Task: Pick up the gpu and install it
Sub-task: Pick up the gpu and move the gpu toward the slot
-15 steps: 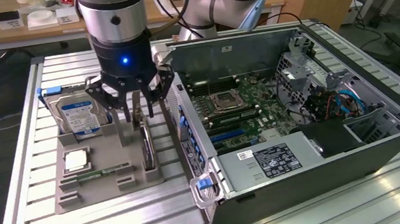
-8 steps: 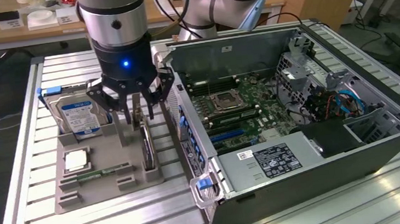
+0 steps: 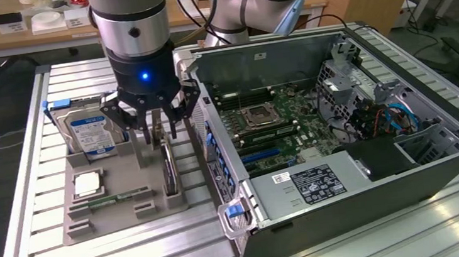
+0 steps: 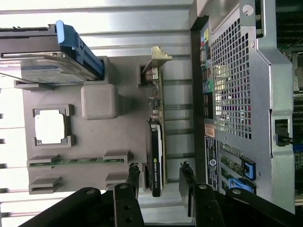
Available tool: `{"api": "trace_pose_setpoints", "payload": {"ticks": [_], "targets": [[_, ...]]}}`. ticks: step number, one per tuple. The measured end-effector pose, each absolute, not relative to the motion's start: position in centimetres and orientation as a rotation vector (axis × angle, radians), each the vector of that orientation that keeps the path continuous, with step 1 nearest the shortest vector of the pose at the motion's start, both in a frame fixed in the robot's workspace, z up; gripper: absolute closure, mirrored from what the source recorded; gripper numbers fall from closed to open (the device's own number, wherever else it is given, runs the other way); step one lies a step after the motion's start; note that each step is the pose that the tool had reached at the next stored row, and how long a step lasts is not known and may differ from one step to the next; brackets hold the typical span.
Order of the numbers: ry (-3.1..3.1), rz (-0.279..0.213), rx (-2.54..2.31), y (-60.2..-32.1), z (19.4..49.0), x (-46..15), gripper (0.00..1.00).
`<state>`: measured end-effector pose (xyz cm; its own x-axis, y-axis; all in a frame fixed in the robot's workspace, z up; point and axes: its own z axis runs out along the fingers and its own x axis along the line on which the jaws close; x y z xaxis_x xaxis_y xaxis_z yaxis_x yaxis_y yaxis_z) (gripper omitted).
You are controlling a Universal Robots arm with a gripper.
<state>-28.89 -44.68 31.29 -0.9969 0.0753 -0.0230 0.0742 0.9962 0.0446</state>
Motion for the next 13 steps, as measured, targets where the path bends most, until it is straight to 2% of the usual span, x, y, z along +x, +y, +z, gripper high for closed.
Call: {"api": "trace_pose_setpoints", "payload": {"ticks": [13], "targets": [[3.114, 0.068, 0.117, -44.68, 31.04, -28.89, 0.53]]}}
